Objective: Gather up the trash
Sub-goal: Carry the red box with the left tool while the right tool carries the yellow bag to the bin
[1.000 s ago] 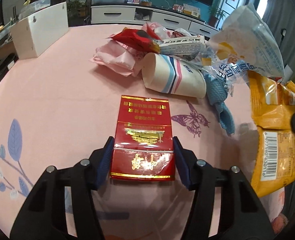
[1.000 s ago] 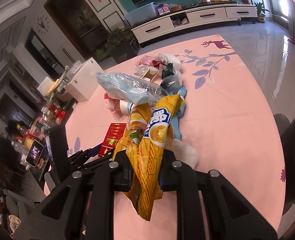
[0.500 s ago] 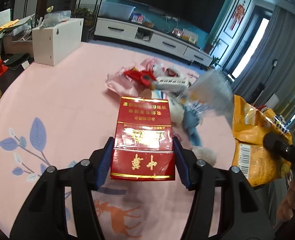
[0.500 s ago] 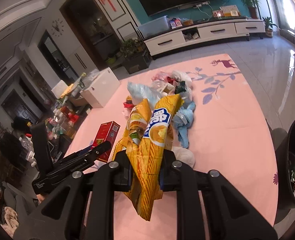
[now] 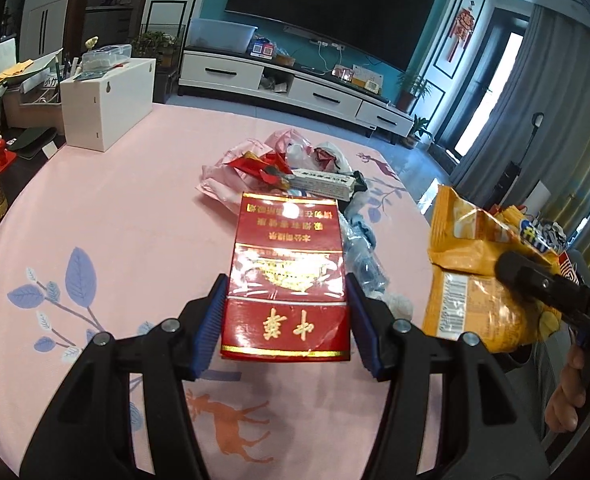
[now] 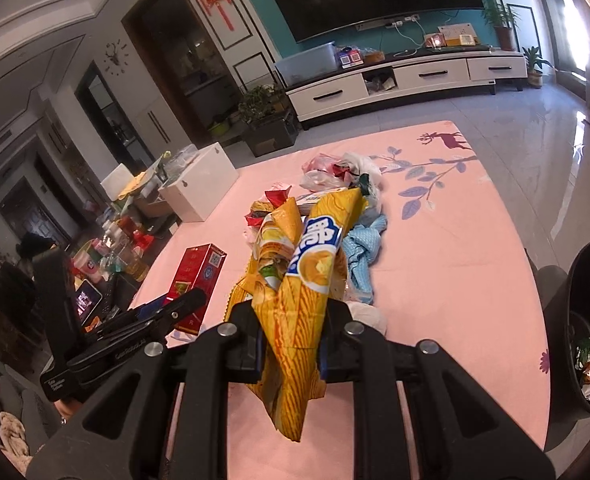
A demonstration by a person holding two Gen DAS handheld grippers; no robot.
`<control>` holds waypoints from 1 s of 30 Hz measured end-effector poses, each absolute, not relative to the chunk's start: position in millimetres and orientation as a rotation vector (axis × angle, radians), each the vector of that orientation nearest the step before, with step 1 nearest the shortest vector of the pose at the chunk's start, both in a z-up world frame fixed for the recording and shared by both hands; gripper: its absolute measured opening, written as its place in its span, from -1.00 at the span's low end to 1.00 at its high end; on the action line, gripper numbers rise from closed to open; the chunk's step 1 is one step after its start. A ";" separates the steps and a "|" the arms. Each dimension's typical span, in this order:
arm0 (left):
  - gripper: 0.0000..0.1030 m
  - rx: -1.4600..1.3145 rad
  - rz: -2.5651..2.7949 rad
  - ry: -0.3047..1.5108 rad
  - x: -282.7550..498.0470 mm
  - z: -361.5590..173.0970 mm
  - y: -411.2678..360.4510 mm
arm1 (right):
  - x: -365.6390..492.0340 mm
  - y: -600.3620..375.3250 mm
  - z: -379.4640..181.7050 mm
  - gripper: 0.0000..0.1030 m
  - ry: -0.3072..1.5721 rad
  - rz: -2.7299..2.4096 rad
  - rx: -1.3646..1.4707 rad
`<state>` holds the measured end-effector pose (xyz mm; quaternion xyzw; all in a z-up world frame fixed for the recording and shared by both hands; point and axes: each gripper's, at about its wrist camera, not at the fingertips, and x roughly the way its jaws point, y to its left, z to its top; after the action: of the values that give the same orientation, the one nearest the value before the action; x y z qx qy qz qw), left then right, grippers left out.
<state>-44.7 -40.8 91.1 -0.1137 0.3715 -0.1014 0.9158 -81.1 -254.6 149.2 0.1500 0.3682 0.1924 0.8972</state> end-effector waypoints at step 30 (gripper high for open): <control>0.12 -0.128 -0.284 0.805 -51.1 78.2 -79.8 | -75.5 -272.0 140.6 -0.61 0.773 0.289 0.343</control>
<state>-51.1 -79.8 78.2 -0.0623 0.3899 -0.1376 0.9084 -75.5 -272.0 140.6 0.1659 0.3735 0.1398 0.9019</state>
